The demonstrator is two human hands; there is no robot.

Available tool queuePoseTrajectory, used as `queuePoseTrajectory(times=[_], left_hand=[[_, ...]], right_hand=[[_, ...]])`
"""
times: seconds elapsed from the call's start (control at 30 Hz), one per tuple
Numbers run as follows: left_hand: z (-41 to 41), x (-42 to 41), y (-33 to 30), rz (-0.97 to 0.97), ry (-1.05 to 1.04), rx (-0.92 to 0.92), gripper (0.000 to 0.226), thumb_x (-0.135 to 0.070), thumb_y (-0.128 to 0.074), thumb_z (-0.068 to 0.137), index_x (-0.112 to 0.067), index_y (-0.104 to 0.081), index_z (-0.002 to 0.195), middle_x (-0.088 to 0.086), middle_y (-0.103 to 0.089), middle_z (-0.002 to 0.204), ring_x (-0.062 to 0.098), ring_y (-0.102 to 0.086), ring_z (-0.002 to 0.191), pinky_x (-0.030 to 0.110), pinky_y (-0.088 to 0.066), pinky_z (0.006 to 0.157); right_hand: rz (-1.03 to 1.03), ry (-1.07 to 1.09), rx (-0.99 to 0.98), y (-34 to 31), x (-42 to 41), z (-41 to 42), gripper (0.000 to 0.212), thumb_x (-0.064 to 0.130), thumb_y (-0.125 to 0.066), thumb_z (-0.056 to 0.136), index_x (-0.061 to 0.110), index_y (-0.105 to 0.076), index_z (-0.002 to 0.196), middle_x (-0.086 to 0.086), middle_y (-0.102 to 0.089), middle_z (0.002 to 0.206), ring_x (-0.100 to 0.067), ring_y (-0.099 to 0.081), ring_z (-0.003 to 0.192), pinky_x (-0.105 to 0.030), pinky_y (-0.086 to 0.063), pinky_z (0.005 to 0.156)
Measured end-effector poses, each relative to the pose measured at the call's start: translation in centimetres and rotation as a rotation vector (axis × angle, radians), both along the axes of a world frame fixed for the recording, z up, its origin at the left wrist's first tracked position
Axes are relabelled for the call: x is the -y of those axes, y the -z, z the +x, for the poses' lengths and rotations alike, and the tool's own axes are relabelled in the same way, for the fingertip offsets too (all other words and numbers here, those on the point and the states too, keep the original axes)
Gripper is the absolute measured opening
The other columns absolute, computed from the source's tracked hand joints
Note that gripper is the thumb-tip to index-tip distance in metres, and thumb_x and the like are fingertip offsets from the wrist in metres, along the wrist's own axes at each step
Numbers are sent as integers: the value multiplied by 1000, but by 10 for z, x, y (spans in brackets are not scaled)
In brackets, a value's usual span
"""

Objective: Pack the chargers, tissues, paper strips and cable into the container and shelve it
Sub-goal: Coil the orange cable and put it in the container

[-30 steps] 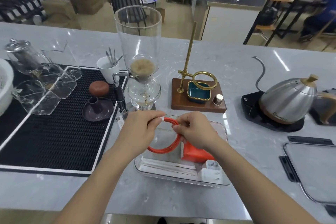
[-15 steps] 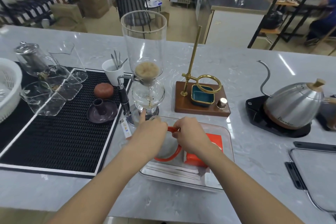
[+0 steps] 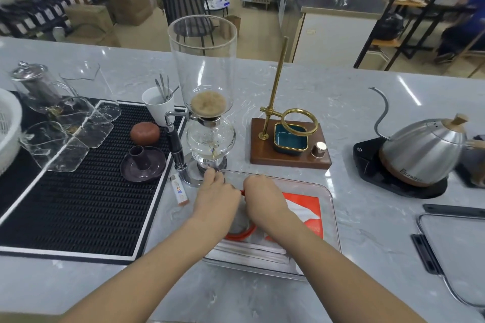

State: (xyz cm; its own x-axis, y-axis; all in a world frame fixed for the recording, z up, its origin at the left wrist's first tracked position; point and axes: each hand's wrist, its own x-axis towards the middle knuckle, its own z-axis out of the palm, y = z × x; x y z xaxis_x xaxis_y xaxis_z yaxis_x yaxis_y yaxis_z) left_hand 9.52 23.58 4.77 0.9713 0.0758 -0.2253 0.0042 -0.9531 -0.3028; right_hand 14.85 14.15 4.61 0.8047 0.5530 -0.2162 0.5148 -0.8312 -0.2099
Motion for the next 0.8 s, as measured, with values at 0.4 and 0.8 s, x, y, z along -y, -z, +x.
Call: queuePoseTrajectory(times=[0.4, 0.8], left_hand=[[13, -4, 14, 48, 101, 5, 27, -4, -48, 92, -14, -68, 108, 7, -71, 107, 28, -51, 116, 43, -18, 112], [22, -10, 14, 23, 180, 13, 24, 1, -51, 87, -16, -65, 98, 6, -71, 100, 27, -60, 102, 39, -18, 112]], right_hand=[[-76, -46, 0, 1, -3, 0, 21, -2, -49, 88, 1, -61, 105, -22, -63, 113, -38, -61, 106, -41, -49, 83], [-194, -373, 156, 10, 19, 6, 26, -1, -45, 90, 6, -64, 105, -18, -66, 113, -35, -62, 106, -39, -43, 89]])
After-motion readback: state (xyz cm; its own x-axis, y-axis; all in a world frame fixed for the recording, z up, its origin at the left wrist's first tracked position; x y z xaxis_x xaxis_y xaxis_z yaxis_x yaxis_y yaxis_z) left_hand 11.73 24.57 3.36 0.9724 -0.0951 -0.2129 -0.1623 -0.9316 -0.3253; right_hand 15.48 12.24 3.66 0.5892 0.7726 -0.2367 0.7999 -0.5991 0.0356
